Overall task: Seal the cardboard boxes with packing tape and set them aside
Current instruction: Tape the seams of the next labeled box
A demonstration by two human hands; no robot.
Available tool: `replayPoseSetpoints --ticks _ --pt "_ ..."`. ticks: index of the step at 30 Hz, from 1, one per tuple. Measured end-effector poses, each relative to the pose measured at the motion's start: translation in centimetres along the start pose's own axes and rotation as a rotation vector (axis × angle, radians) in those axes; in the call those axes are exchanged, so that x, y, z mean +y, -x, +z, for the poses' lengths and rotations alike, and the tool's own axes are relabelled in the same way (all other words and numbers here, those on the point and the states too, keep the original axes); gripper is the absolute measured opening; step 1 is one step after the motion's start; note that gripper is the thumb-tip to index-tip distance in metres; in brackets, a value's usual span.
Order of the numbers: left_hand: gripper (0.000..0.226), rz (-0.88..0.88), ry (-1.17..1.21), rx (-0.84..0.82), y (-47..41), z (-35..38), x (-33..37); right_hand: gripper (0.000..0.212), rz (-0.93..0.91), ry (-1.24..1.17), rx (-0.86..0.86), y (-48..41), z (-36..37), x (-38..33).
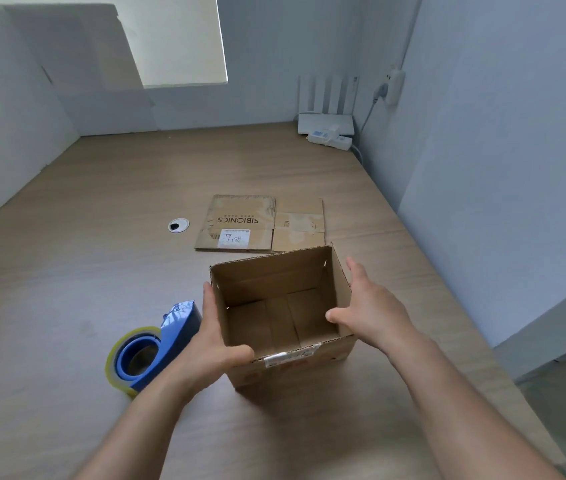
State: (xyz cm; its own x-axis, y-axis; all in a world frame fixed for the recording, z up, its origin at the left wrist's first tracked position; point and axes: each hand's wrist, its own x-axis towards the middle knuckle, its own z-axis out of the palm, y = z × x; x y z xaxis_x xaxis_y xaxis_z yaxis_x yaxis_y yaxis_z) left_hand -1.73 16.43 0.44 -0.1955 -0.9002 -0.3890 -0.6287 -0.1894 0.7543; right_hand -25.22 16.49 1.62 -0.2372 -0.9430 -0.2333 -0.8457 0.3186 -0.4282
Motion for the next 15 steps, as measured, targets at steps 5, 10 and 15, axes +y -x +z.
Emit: replayPoseSetpoints --ticks 5,10,15 --pt "0.127 0.104 -0.036 0.034 -0.5 0.5 -0.9 0.050 -0.041 0.216 0.115 0.3 0.3 -0.4" --pt "0.133 0.136 -0.157 0.073 -0.7 0.4 -1.5 0.072 0.012 0.016 0.181 -2.5 -1.2 -1.4" --pt "0.134 0.151 -0.190 0.074 -0.3 0.3 -1.4 0.060 0.028 0.188 0.084 -7.8 -2.2 -3.3"
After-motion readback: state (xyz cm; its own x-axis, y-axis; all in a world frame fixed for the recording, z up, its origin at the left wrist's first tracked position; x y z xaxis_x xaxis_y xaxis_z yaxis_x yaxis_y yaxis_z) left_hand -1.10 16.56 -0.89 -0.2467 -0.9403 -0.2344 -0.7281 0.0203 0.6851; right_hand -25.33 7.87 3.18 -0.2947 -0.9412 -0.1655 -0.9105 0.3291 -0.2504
